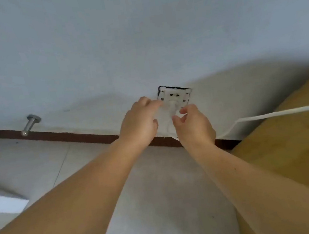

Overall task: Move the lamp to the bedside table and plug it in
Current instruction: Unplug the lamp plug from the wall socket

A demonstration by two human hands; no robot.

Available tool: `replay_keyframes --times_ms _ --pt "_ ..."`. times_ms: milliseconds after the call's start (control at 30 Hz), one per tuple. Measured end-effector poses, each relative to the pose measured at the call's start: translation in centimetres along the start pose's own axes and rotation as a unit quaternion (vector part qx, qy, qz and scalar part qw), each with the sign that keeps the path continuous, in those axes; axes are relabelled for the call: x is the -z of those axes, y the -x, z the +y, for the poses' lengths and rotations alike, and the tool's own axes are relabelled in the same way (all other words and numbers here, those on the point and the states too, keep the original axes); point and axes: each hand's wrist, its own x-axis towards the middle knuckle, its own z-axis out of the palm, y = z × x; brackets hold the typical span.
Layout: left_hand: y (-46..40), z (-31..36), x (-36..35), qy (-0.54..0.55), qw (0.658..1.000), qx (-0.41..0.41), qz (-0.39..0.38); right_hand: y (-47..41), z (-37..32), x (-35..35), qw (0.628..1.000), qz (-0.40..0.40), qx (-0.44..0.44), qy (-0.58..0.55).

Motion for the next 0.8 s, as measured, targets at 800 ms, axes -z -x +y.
replay_keyframes --times_ms 800 --pt "-3.5 -3.8 -7.4 -0.161 0.931 -0.121 0.305 -3.6 2.2 -4.3 0.971 0.128 0.116 0.165"
